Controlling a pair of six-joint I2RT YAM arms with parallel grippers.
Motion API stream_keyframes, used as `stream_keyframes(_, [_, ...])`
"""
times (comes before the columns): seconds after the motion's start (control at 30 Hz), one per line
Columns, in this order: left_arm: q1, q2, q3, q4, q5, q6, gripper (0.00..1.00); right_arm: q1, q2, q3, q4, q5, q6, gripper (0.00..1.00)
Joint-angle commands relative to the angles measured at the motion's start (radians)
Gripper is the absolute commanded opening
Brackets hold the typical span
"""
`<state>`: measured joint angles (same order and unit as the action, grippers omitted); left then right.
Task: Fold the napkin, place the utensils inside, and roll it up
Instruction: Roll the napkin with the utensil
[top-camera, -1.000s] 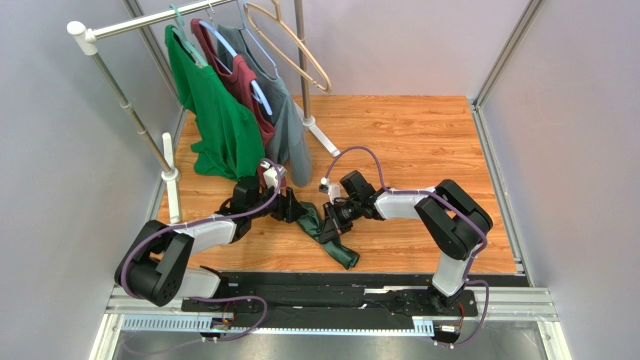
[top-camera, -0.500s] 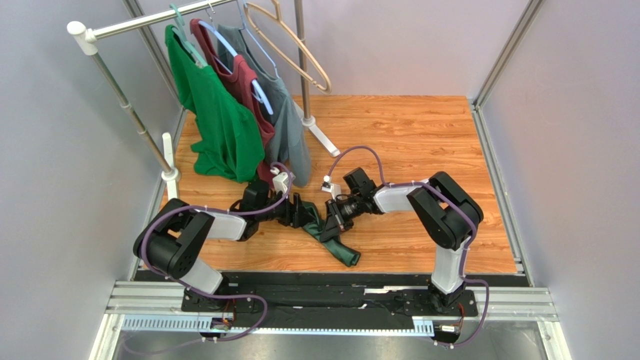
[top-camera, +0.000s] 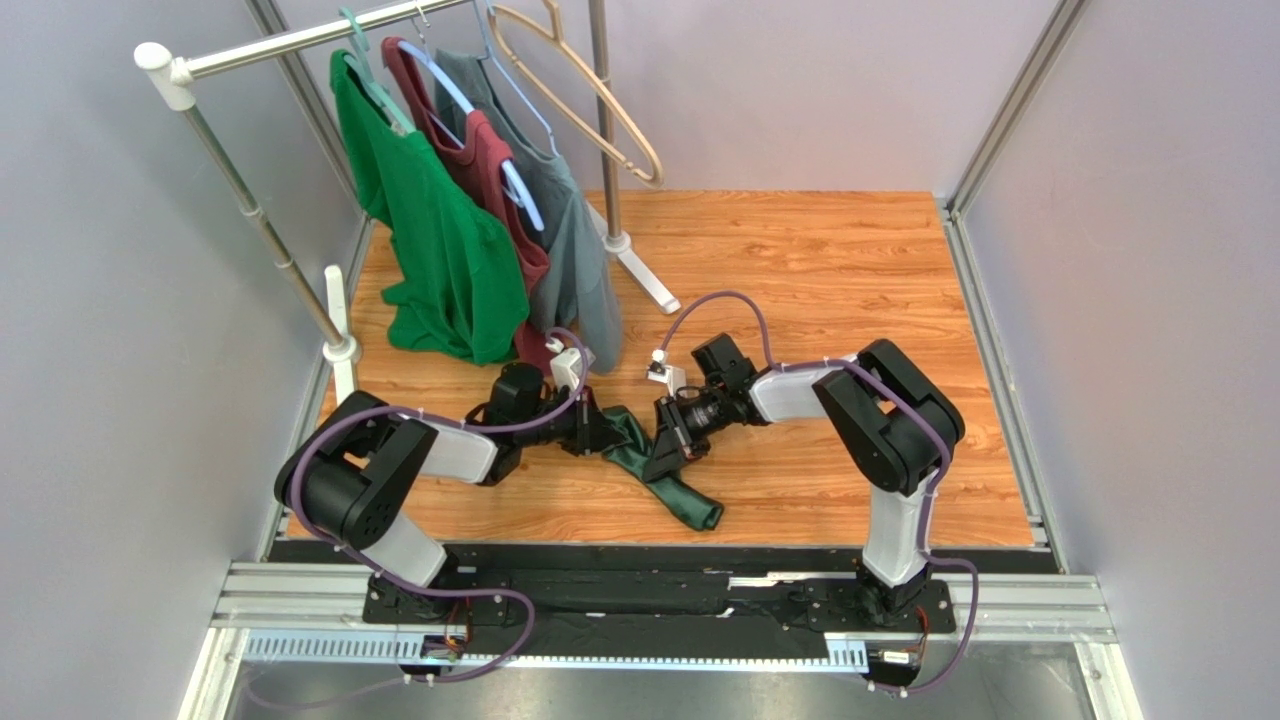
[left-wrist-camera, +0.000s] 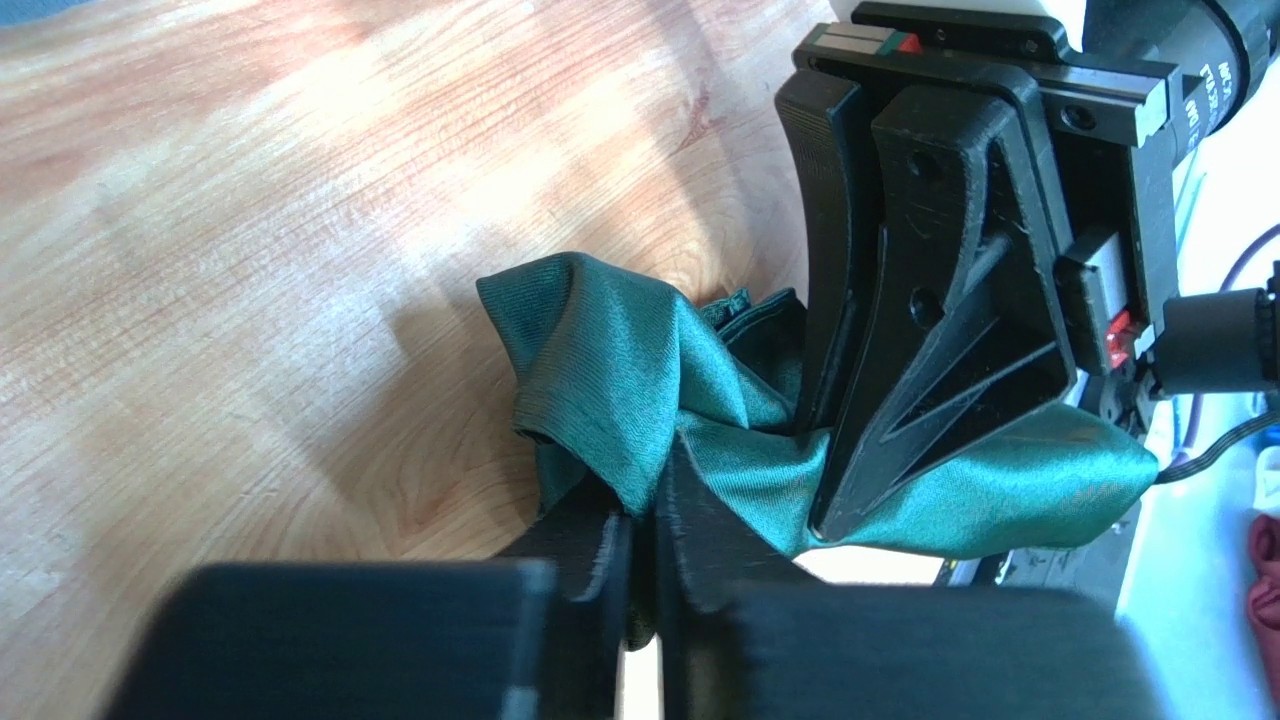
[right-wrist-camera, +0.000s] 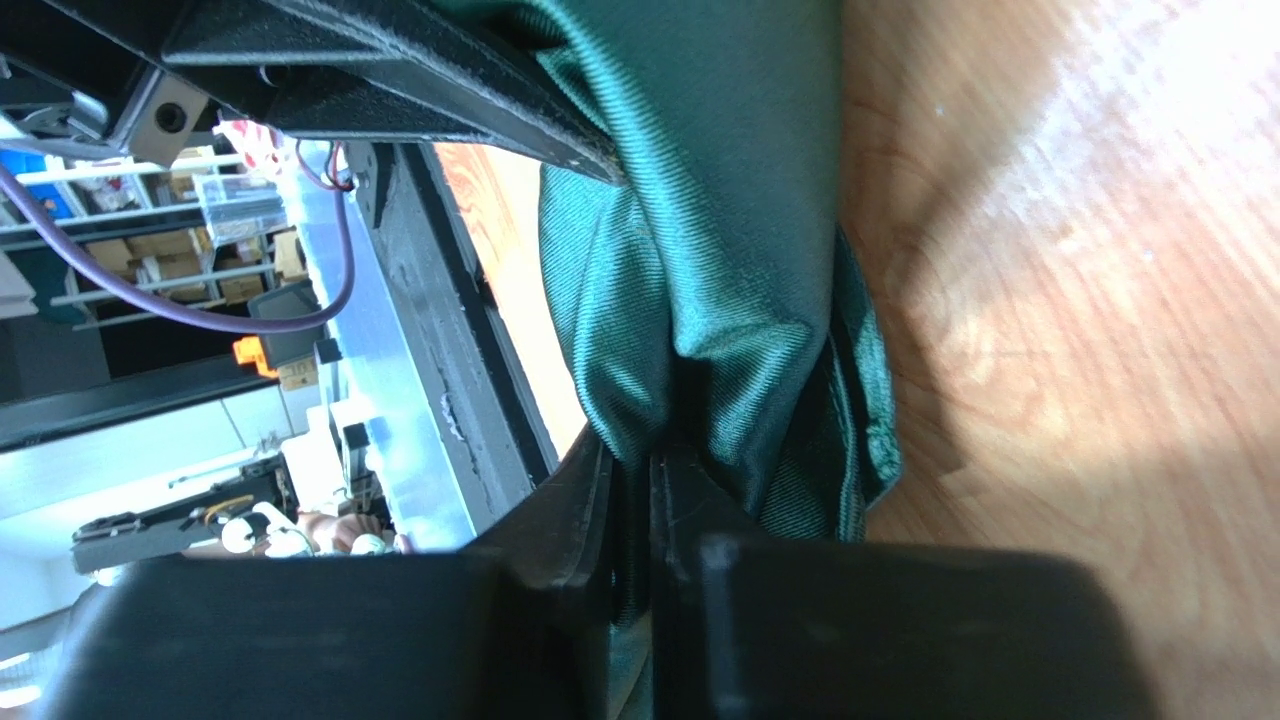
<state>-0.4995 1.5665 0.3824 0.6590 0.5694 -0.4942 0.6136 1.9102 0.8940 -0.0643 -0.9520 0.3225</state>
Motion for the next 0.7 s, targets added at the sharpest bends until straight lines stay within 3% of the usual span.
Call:
stream_keyframes(0.0, [-0.017, -0.005, 0.03, -0.022, 0.049, 0.0, 0.0, -0.014, -0.022, -0.023, -0.04, 0.217, -0.016, 0.17])
stream_keyframes(0.03, [-0.017, -0.006, 0.036, -0.042, 0.043, 0.003, 0.0, -0.014, -0.045, -0.021, -0.046, 0.225, -0.019, 0.27])
stream_keyframes(0.1, [-0.017, -0.01, 0.067, -0.123, 0.043, 0.014, 0.0, -0.014, -0.075, -0.023, -0.071, 0.249, -0.02, 0.33])
stream_keyframes(0.13, [-0.017, -0.01, 0.079, -0.157, 0.034, 0.022, 0.0, -0.015, -0.091, -0.021, -0.083, 0.26, -0.025, 0.42])
stream_keyframes(0.23, [-0.017, -0.013, 0.127, -0.271, 0.029, 0.039, 0.0, -0.012, -0.172, -0.01, -0.138, 0.306, -0.039, 0.51])
stream_keyframes(0.33, [-0.017, -0.006, 0.167, -0.35, 0.021, 0.048, 0.0, -0.005, -0.258, 0.002, -0.205, 0.372, -0.052, 0.53])
stream_keyframes(0.43, [-0.017, 0.001, 0.194, -0.395, 0.029, 0.048, 0.0, 0.047, -0.355, 0.013, -0.244, 0.537, -0.08, 0.54])
stream_keyframes(0.67, [-0.017, 0.043, 0.242, -0.461, 0.034, 0.042, 0.0, 0.352, -0.494, -0.035, -0.21, 1.054, -0.111, 0.6])
